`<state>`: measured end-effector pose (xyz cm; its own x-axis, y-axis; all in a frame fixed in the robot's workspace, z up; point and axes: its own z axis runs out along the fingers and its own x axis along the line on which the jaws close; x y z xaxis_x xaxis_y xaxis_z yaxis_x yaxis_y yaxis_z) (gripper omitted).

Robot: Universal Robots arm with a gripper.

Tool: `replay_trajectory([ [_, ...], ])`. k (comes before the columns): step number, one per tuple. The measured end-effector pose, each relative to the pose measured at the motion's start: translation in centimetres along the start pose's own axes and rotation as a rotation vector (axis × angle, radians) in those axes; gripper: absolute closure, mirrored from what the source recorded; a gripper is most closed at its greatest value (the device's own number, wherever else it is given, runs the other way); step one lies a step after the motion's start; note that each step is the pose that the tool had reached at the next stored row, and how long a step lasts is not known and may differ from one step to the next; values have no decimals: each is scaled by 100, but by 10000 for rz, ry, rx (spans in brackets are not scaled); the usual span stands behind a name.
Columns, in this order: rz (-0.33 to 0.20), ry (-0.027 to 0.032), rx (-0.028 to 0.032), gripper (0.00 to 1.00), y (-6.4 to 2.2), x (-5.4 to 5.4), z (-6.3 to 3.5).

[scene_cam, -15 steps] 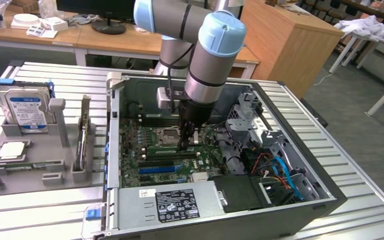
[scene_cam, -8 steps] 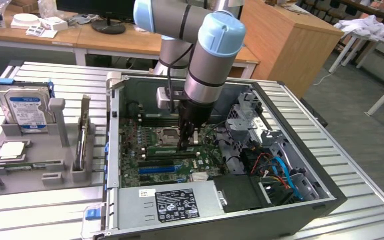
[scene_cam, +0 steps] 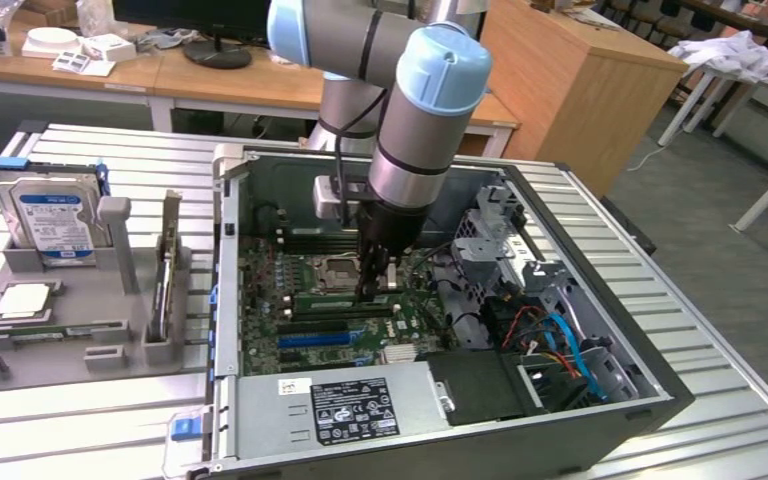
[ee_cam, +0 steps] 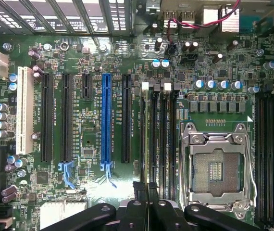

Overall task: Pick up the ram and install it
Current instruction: 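Insert the ram into the slot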

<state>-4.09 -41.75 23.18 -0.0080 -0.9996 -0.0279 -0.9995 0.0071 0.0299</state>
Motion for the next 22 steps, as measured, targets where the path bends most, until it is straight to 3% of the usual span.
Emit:
replay_trajectory([
  [22,0,1,-1,88,-1,2,47],
])
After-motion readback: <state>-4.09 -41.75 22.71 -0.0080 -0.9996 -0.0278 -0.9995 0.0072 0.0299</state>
